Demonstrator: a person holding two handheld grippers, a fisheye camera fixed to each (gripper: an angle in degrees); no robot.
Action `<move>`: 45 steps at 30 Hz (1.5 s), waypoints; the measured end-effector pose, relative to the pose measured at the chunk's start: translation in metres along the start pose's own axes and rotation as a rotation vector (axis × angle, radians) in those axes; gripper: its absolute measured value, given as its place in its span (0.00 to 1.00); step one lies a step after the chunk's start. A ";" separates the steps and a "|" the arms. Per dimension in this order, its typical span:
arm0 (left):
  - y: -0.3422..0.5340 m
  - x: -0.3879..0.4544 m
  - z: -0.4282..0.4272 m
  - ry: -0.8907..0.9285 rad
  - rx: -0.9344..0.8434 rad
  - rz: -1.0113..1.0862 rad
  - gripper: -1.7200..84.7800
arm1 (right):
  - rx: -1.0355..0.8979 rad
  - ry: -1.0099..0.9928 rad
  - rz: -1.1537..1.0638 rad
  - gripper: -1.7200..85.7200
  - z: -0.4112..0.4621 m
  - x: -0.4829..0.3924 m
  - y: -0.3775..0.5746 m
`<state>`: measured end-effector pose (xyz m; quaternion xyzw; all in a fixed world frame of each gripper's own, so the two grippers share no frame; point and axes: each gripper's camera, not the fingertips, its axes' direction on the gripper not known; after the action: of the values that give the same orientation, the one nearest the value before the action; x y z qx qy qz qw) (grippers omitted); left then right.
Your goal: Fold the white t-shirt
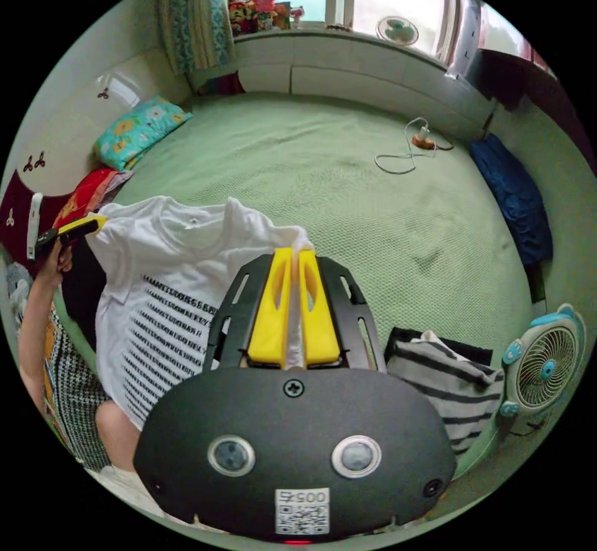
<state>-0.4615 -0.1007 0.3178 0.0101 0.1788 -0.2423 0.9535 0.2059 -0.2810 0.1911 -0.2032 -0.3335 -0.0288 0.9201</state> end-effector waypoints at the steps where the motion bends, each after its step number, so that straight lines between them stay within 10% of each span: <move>1: 0.008 0.002 -0.009 0.004 0.004 0.002 0.07 | 0.016 0.003 -0.013 0.00 -0.022 -0.002 0.015; 21: 0.311 0.025 -0.047 0.216 -0.330 -0.055 0.10 | -0.449 -0.144 -0.169 0.10 -0.068 -0.024 0.293; 45: 0.265 0.091 0.024 -0.052 -0.122 -0.082 0.17 | -0.174 -0.011 -0.014 0.17 -0.013 -0.014 0.216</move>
<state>-0.2558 0.0886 0.2914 -0.0616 0.1684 -0.2700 0.9460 0.2439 -0.0890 0.0969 -0.2803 -0.3362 -0.0629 0.8969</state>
